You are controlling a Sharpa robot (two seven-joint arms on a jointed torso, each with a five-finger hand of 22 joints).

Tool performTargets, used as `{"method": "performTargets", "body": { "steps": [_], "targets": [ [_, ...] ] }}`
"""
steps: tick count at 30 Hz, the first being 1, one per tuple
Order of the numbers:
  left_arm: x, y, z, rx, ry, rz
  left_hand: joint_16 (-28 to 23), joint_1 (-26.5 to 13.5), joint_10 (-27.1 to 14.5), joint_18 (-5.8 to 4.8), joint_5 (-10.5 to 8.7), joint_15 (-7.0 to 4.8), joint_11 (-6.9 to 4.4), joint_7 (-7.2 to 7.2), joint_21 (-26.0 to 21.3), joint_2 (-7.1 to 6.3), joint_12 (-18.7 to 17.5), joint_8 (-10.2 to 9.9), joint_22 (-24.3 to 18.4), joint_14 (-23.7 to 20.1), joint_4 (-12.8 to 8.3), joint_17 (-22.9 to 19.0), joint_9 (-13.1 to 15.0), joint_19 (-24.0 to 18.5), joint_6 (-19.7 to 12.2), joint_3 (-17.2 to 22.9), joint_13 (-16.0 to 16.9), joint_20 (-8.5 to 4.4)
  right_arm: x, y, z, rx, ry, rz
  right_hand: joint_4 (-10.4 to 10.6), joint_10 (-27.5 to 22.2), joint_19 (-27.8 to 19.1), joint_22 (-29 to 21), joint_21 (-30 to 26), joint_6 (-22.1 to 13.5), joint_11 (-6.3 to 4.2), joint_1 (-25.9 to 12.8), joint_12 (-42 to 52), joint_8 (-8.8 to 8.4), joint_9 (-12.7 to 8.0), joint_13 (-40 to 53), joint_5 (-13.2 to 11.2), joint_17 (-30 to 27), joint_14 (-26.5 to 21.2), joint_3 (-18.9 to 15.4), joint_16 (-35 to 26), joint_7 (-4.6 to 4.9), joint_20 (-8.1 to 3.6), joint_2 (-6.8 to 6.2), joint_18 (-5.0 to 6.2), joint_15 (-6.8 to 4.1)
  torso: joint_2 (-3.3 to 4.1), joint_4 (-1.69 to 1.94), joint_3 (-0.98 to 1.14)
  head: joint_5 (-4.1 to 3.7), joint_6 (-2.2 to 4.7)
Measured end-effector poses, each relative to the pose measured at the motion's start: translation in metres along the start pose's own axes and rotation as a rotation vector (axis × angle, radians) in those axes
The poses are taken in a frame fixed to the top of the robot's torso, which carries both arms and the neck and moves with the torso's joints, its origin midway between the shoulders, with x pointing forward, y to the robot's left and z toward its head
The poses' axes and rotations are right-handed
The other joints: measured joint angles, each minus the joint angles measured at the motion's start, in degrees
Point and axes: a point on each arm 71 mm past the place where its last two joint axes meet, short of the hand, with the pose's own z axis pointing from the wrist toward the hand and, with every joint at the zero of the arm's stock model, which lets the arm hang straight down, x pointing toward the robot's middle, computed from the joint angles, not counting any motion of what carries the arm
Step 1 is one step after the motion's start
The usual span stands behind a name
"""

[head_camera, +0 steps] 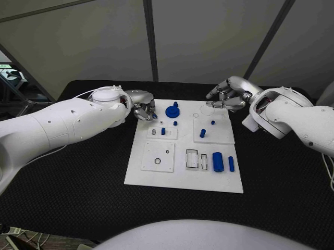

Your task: Assemble the parts on the task board

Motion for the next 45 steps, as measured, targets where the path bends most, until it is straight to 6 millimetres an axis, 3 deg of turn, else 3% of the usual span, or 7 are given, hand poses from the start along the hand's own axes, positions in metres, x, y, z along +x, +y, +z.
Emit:
{"method": "performTargets", "body": {
  "steps": [45],
  "targets": [
    [0.0008, -0.0005, -0.0050, 0.008, 0.022, -0.005, 0.88, 0.47, 0.32, 0.00, 0.00, -0.41, -0.32, -0.40, 0.00, -0.46, 0.45, -0.28, 0.11, 0.83, 0.13, 1.14, 0.36, 0.62, 0.42, -0.47, 0.33, -0.20, -0.0004, -0.0010, -0.0001, 0.003, -0.001, 0.000, 0.00, 0.00, 0.00, -0.10, -0.31, 0.00, 0.00, -0.23, 0.00, 0.22, 0.00, -0.05, 0.00, -0.11, 0.00, 0.00, -0.35, 0.00, 0.00, 0.23, 0.00, 0.00, -0.02, 0.08, -0.03, 0.26, -0.24]
  ]
}}
